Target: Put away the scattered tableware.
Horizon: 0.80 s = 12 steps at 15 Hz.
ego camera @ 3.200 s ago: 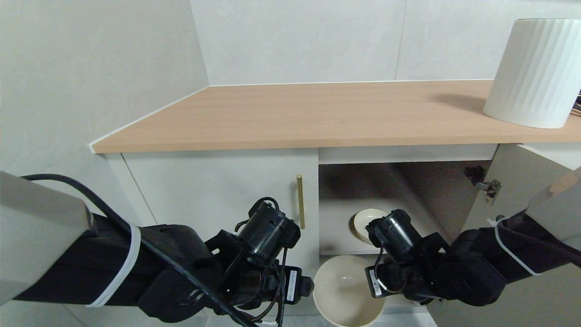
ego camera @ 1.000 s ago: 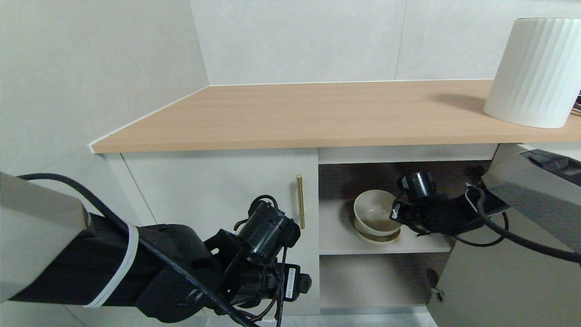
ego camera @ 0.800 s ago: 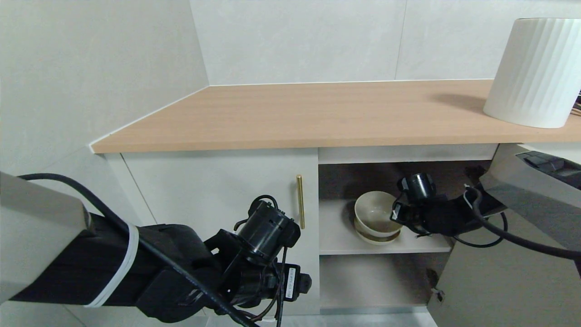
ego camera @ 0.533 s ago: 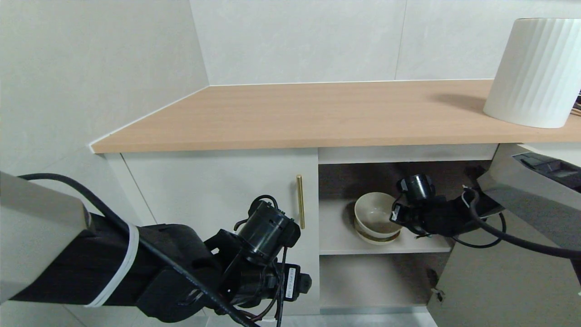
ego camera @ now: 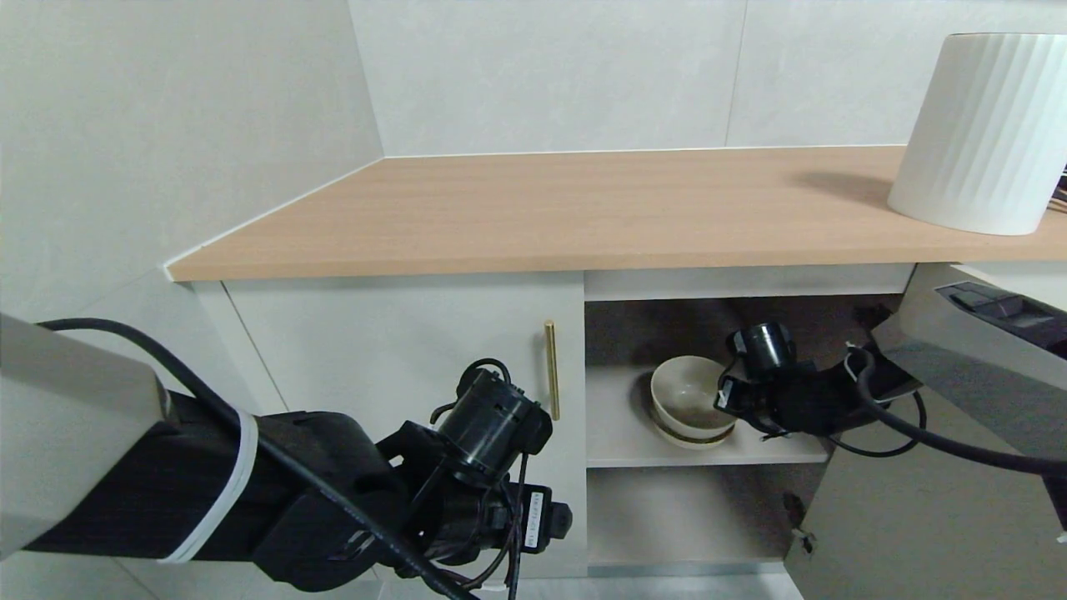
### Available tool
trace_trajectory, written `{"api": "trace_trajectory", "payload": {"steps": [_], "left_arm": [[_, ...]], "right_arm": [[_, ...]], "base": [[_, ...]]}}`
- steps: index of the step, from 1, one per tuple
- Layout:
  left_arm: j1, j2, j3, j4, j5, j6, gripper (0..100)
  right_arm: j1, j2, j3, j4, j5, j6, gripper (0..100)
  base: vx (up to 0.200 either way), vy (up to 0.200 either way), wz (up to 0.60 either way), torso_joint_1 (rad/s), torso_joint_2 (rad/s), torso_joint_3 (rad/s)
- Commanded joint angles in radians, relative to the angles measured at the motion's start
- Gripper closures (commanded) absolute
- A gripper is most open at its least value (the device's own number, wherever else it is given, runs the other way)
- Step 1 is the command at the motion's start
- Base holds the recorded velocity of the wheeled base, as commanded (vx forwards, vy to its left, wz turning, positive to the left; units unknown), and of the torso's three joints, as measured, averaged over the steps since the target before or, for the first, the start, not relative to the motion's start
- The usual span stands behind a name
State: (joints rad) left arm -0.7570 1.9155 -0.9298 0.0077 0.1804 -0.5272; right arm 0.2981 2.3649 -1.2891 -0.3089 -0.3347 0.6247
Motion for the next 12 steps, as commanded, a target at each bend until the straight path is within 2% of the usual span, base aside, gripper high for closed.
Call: {"api": "trace_trajectory", "payload": {"steps": [1,11,12], "left_arm": [[0.001,0.003,-0.001,0.000,0.001,0.000,0],[0.005,-0.013,-0.001,0.002,0.004,0.000,0],[0.025,-0.061,-0.001,0.017,0.001,0.013,0]], "right_arm": [[0.001,0.004,0.001,0.001,0.000,0.000,0],[0.007,-0.035,0.025,0.008,0.005,0.001,0],[0.021,-0.082,0.062,0.010,0.013,0.000,0]], "base": [[0.000,0.000,0.00,0.000,0.00,0.000],[0.000,0.000,0.00,0.000,0.00,0.000],[0.000,0.000,0.00,0.000,0.00,0.000]]}}
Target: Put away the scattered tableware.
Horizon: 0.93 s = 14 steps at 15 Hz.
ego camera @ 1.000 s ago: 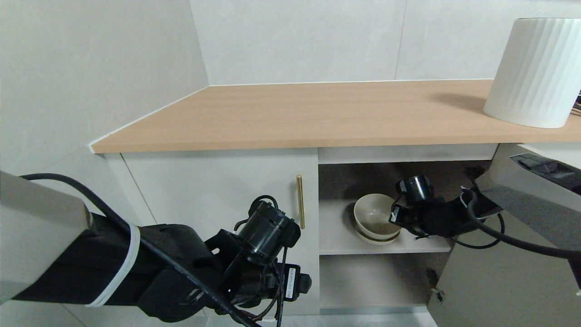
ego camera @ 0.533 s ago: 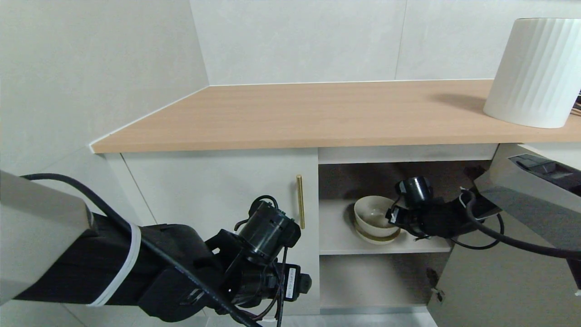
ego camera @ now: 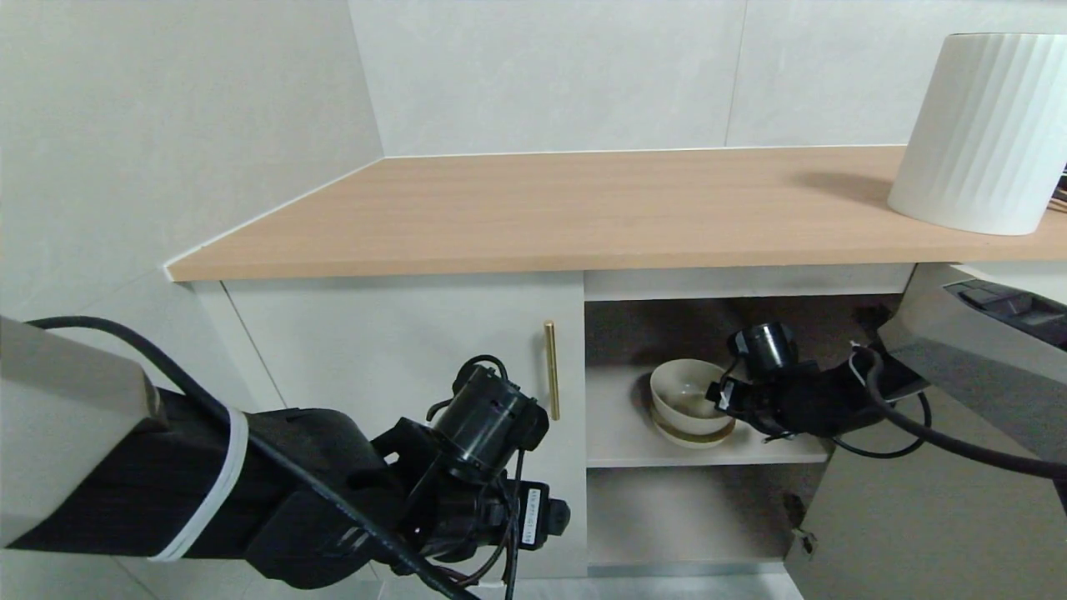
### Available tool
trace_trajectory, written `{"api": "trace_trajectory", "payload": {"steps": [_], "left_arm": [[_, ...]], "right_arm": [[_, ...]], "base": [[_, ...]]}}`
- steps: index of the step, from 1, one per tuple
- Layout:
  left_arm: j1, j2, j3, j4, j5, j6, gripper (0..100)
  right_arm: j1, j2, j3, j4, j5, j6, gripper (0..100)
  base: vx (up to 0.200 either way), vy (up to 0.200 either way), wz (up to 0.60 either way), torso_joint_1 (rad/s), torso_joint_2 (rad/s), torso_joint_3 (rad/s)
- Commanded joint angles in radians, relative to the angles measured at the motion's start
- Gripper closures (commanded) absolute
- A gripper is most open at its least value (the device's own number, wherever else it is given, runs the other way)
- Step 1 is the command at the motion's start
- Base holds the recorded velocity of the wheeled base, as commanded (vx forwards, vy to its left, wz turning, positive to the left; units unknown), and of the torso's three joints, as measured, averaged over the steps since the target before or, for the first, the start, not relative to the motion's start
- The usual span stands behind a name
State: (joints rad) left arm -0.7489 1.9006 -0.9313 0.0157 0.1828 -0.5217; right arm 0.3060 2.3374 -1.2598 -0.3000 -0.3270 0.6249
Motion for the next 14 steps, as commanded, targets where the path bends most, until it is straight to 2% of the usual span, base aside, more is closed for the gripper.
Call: {"api": "trace_trajectory", "payload": {"steps": [1,4,6,7,9,10,12,14], "left_arm": [[0.034,-0.075,0.000,0.027,-0.003,0.020,0],[0.076,-0.195,0.022,0.050,-0.002,0.023,0],[0.109,-0.282,0.046,0.069,-0.002,0.055,0],[0.128,-0.387,0.085,0.072,-0.003,0.089,0],[0.132,-0.503,0.123,0.082,-0.002,0.086,0],[0.160,-0.546,0.147,0.090,-0.002,0.088,0],[0.220,-0.603,0.186,0.090,-0.003,0.088,0],[0.244,-0.663,0.239,0.090,-0.003,0.092,0]], "right_arm": [[0.021,-0.092,0.060,0.001,0.014,-0.001,0],[0.050,-0.234,0.220,0.001,0.042,-0.002,0],[0.064,-0.319,0.300,0.001,0.042,-0.014,0],[0.094,-0.425,0.396,0.001,0.043,-0.068,0],[0.148,-0.586,0.514,0.002,0.043,-0.106,0],[0.162,-0.662,0.557,0.015,0.043,-0.129,0],[0.194,-0.788,0.579,0.122,0.043,-0.143,0],[0.217,-0.891,0.576,0.245,0.043,-0.143,0]], "base": [[0.000,0.000,0.00,0.000,0.00,0.000],[0.000,0.000,0.00,0.000,0.00,0.000],[0.000,0.000,0.00,0.000,0.00,0.000],[0.000,0.000,0.00,0.000,0.00,0.000],[0.000,0.000,0.00,0.000,0.00,0.000],[0.000,0.000,0.00,0.000,0.00,0.000],[0.000,0.000,0.00,0.000,0.00,0.000],[0.000,0.000,0.00,0.000,0.00,0.000]]}}
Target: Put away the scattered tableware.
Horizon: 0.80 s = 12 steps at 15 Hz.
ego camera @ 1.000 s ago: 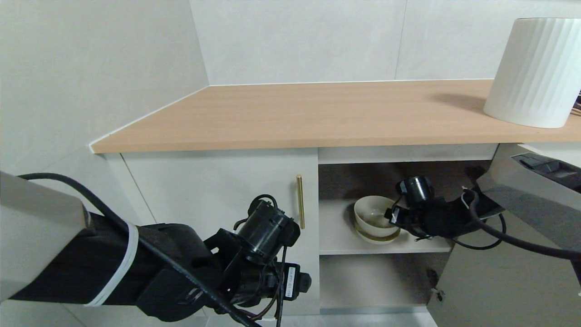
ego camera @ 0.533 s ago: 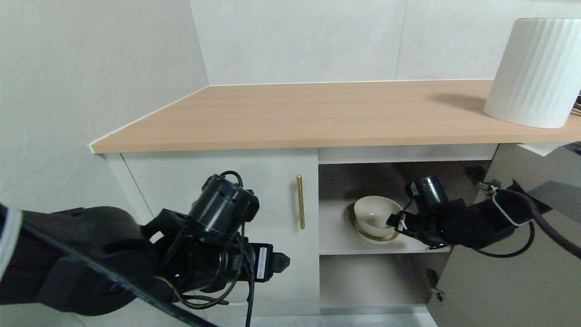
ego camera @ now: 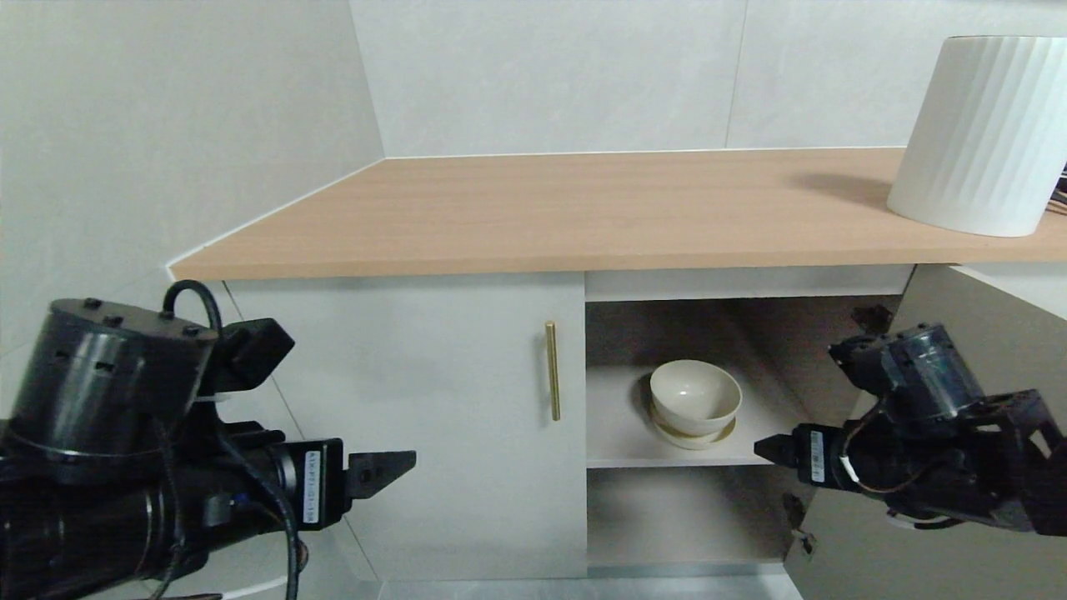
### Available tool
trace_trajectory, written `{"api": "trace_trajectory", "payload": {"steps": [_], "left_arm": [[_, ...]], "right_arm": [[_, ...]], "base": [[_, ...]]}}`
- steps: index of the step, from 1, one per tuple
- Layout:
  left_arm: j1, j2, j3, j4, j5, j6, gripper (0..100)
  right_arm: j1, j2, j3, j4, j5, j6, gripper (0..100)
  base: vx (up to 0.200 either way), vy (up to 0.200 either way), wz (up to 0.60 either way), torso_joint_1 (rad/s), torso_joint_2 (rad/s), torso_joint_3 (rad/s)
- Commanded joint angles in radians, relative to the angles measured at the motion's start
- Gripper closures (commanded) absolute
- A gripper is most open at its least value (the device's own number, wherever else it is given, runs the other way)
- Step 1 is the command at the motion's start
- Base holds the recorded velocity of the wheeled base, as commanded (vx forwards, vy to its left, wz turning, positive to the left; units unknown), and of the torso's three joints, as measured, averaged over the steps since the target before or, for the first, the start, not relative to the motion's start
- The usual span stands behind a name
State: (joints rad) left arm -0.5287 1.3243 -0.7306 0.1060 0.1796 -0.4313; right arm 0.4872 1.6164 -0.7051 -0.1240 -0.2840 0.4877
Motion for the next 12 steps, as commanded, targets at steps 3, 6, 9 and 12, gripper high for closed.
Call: {"api": "trace_trajectory", "payload": {"steps": [3,6,9,12], "left_arm": [[0.049,-0.134,0.059,0.000,0.001,0.006,0],[0.046,-0.097,0.059,-0.003,0.001,0.032,0],[0.042,-0.040,0.054,-0.006,0.003,0.031,0],[0.042,-0.030,0.056,-0.006,0.003,0.029,0]], "right_arm": [[0.047,-0.256,0.029,0.164,0.000,-0.003,0],[0.073,-0.282,0.052,0.172,-0.001,-0.003,0],[0.105,-0.274,0.058,0.175,-0.003,-0.003,0],[0.108,-0.274,0.058,0.175,-0.001,-0.003,0]], "base": [[0.000,0.000,0.00,0.000,0.00,0.000],[0.000,0.000,0.00,0.000,0.00,0.000],[0.000,0.000,0.00,0.000,0.00,0.000],[-0.133,0.000,0.00,0.000,0.00,0.003]]}}
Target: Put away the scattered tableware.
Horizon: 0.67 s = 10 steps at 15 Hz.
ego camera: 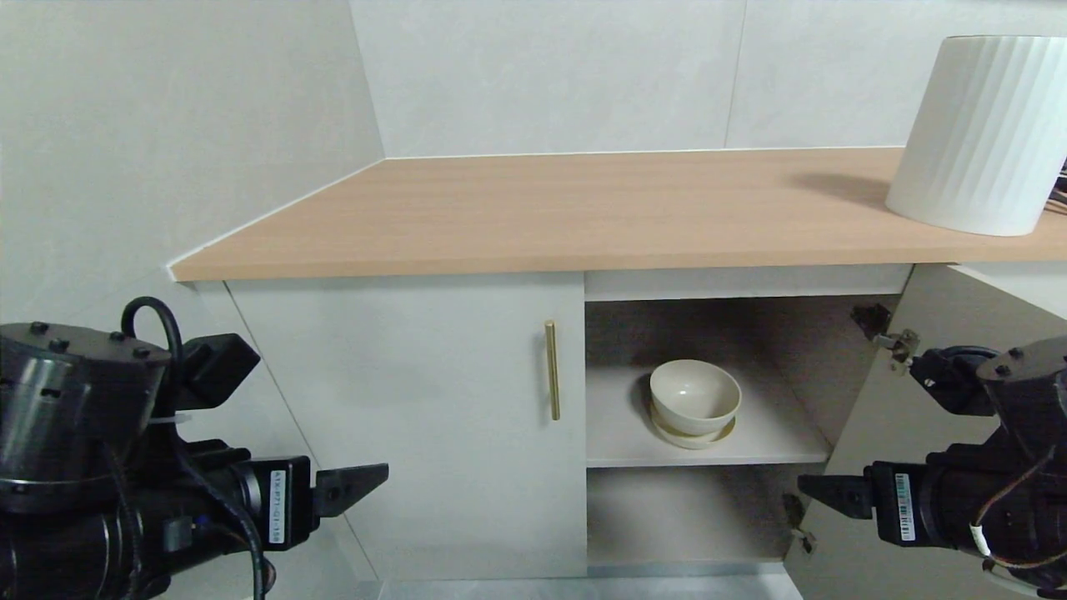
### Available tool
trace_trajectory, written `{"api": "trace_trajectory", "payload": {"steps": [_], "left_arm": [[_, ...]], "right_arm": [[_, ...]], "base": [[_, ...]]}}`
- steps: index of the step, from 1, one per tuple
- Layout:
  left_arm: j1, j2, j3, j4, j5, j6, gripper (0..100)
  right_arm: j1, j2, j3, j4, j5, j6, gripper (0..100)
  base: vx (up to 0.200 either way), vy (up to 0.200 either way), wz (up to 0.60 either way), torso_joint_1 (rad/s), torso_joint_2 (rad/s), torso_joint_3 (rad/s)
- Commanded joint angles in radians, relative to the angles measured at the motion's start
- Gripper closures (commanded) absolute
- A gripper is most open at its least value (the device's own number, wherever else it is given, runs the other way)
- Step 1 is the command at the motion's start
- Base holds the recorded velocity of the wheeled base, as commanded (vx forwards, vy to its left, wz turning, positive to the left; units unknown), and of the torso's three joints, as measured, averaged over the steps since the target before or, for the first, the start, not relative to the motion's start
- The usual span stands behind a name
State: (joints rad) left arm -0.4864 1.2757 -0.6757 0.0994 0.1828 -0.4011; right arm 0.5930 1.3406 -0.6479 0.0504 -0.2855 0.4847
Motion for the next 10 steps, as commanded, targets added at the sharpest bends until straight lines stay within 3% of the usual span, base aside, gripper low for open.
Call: {"api": "trace_trajectory", "payload": {"steps": [1,10], "left_arm": [[0.000,0.024,0.001,0.002,0.000,-0.001,0],[-0.003,0.031,0.004,0.002,0.000,-0.002,0]], "right_arm": [[0.004,0.003,0.005,0.000,0.000,0.000,0],[0.022,0.008,0.014,0.000,0.000,-0.001,0]], "base": [[-0.200,0.000,0.00,0.017,0.00,0.002],[-0.200,0.000,0.00,0.003,0.00,0.004]]}}
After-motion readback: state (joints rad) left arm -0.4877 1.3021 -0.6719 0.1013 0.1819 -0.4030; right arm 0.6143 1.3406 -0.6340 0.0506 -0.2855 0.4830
